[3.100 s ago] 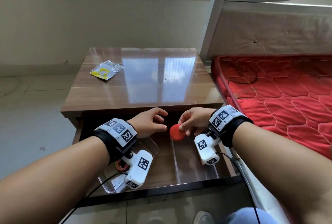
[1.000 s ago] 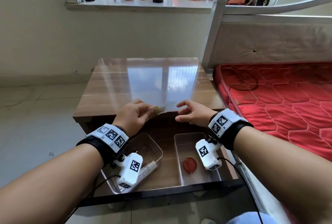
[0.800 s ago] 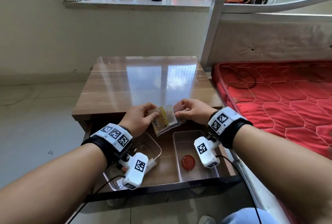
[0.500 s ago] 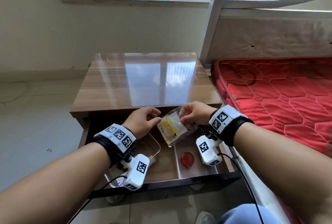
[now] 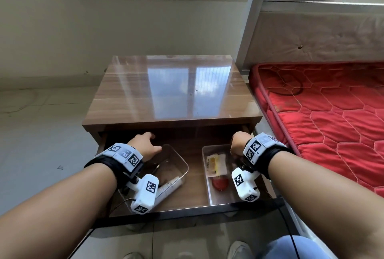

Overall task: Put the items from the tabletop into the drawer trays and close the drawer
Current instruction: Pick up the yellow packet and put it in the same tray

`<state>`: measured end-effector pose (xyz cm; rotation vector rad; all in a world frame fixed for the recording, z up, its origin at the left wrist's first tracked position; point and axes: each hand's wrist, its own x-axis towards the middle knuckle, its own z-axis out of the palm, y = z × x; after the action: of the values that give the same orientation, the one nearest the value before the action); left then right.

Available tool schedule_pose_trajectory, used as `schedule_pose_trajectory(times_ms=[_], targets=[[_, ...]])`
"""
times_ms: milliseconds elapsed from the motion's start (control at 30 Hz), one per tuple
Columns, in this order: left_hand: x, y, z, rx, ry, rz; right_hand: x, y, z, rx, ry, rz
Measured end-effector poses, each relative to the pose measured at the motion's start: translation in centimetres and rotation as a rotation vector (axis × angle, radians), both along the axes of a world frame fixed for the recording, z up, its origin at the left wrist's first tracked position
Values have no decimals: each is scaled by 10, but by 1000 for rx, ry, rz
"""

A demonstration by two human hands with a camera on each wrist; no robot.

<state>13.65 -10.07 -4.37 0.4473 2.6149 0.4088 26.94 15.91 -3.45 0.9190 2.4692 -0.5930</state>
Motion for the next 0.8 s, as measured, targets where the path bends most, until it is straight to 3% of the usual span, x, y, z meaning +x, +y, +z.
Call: schedule_pose_trajectory(times_ms=[167,333,600,800], targets=[[-5,-16,-10,-163,-41,26,1,-4,7,24,-72,63],[-7,-25,-17,-330,-82,-29,11,-4,10,-203,1,-6],[-9,-24,-22,-428,-116,-29,15,-23,12,-384,75,-9],[-3,-22,-24,-367,-87,-50,16,-49,5,-470,15,77]])
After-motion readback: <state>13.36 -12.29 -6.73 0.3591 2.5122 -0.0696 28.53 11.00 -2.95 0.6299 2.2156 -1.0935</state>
